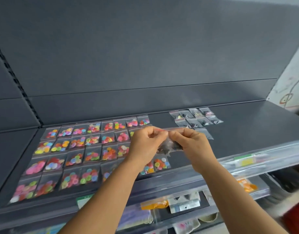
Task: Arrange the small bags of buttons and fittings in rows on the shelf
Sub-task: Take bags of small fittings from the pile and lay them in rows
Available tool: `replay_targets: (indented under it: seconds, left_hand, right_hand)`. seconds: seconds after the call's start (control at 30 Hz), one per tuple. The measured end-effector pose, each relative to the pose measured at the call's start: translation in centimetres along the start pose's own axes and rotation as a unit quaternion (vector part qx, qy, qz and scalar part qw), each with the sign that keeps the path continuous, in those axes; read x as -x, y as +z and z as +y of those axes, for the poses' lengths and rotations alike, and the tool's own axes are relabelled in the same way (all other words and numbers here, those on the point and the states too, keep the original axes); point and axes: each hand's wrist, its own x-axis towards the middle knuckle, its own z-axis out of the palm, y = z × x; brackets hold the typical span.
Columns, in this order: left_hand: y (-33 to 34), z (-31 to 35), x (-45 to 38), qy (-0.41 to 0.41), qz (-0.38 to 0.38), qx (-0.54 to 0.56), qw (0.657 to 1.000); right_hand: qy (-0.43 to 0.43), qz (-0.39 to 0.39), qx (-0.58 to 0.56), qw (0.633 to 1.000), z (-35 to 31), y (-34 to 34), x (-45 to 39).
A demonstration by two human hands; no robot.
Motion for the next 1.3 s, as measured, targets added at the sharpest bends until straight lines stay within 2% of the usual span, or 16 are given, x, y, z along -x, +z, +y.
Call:
replay_targets:
  seconds: [0.1,0.3,0.47,0.73,1.0,1.3]
  left_hand:
    - [2.2,0.3,-1.2,-0.01,-0.01,-0.001,1.0]
    - [5.1,-0.1,-4.2,-0.024,-0.03,0.028,0.999]
    - [7.1,-0.1,-5.8,-0.019,-0.057,0.047,0.997]
    - [10.3,0.1,-7.6,-0.013,-0.073,0.04,0.996]
    - [15.8,0.4,-10.5,-0.005,-0.032,-0.027,0.999]
    - [23.7,0.6,-13.2,-0.009,0.014,-0.138,0.99]
  right_hand:
    - [0.008,0.003,-0.011,1.0,0.4,-2.3,-0.9]
    - [0.029,0.112,-0.027,0.993,1.1,-5.5,-1.9]
    - [0.033,0.147,-0.031,0.988,1.4,-6.8,-3.0]
    - [0.017,0.152,-0.01,0.988,2.0,-9.0,-5.3]
    - [0.018,0.17,0.05,0.984,3.4,-15.7,-9.7]
    - [0.03,0.106,0.202,0.973,5.6,-23.3,-14.7]
